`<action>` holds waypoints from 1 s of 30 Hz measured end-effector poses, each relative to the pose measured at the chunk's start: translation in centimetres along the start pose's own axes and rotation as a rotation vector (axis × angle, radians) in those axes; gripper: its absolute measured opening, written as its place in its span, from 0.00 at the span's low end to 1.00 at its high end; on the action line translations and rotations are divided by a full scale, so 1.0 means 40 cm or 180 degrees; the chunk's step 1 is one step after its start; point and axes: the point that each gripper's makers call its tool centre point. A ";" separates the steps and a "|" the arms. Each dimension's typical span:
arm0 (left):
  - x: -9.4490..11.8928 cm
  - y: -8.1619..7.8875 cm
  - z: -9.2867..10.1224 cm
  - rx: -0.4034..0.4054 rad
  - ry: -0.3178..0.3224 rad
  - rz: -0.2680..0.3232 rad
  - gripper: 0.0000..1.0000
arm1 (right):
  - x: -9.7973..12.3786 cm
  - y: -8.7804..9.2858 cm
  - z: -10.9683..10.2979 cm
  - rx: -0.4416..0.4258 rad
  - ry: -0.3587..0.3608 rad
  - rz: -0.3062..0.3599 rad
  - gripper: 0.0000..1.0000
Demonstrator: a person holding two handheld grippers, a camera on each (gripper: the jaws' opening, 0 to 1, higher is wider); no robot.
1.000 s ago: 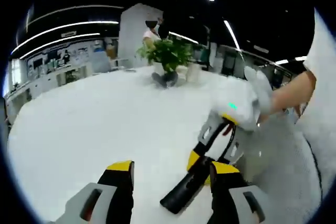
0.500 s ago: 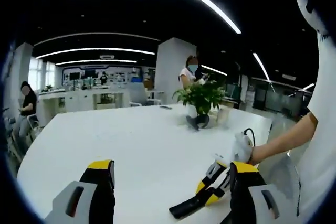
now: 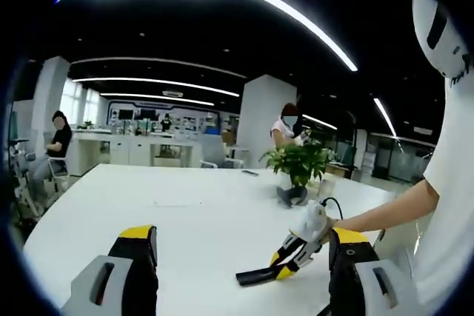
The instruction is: Press the specified remote control buttons in sequence, fully releasing each button before pressing the next.
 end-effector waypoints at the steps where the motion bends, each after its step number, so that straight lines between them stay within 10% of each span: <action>1: 0.001 0.001 -0.001 0.0006 -0.0007 0.0002 0.99 | 0.000 0.000 0.005 -0.0001 0.0000 -0.0007 0.21; 30: 0.012 0.063 -0.022 0.0099 -0.0086 -0.0185 0.99 | -0.031 -0.055 0.299 -0.0188 0.0084 -0.0097 0.21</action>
Point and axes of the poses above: the point that each gripper's makers call its tool centre point, and the gripper's own axes: x roughly backward along the fingers, z roughly to its right, y roughly out of its underside, and after that the axes turned 7 degrees about -z, right-handed
